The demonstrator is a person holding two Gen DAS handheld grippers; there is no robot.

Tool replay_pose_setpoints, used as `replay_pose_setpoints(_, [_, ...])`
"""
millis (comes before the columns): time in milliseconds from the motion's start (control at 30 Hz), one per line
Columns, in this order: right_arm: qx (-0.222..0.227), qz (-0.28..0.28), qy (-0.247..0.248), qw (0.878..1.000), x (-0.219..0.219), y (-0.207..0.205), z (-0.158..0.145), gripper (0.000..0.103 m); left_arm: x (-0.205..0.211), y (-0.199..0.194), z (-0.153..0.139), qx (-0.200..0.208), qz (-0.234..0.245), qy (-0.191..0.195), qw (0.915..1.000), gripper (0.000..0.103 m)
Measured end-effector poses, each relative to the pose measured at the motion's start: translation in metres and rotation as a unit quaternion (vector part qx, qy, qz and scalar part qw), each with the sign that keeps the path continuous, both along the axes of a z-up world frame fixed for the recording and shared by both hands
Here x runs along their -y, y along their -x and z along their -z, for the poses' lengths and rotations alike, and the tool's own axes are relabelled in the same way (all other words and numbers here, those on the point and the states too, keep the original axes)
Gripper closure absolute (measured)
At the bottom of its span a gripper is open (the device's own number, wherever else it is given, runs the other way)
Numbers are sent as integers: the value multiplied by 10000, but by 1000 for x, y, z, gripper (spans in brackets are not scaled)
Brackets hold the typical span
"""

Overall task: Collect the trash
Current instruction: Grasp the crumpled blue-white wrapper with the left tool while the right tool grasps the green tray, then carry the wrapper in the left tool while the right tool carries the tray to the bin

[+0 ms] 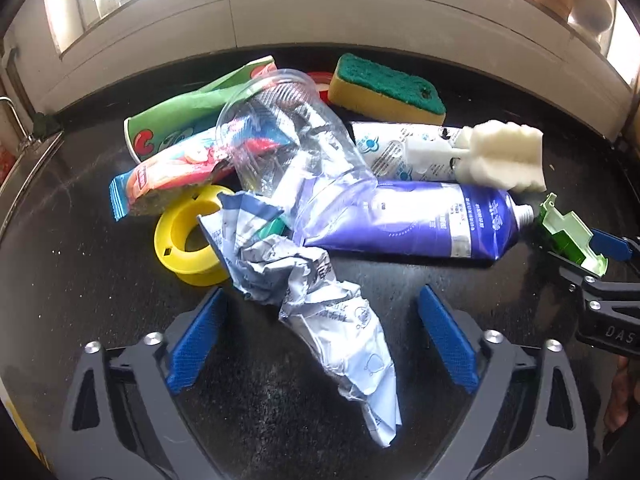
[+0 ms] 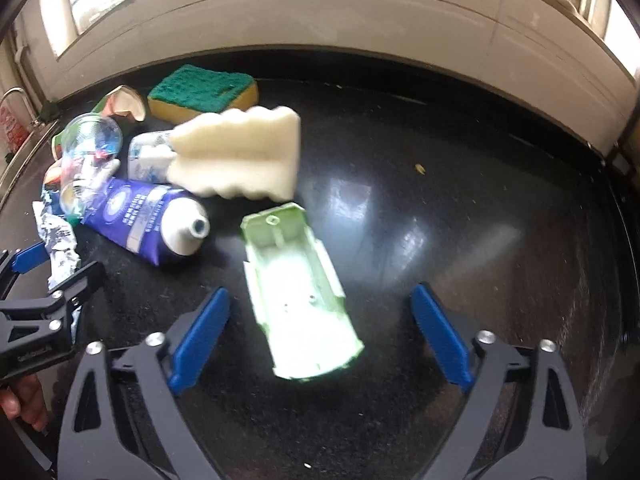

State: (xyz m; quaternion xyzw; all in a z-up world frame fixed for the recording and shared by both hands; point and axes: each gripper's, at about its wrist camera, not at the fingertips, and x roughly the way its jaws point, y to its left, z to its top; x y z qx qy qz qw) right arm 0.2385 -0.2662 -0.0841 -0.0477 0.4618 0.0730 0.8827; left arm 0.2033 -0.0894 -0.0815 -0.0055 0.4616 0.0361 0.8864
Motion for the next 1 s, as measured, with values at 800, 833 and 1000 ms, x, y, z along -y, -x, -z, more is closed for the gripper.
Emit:
replay_pose_setpoints(800, [517, 93, -300, 9982, -28, 137, -63, 69, -10, 123, -53, 221, 1015, 536, 9931, 74])
replay_pose_setpoints(833, [515, 65, -301, 9982, -33, 141, -64, 69, -11, 127, -55, 237, 1049, 548, 9927, 74])
replay_pose_setpoints(1000, [524, 27, -311, 9981, -46, 155, -68, 69, -21, 142, -65, 335, 1072, 551, 9921, 74])
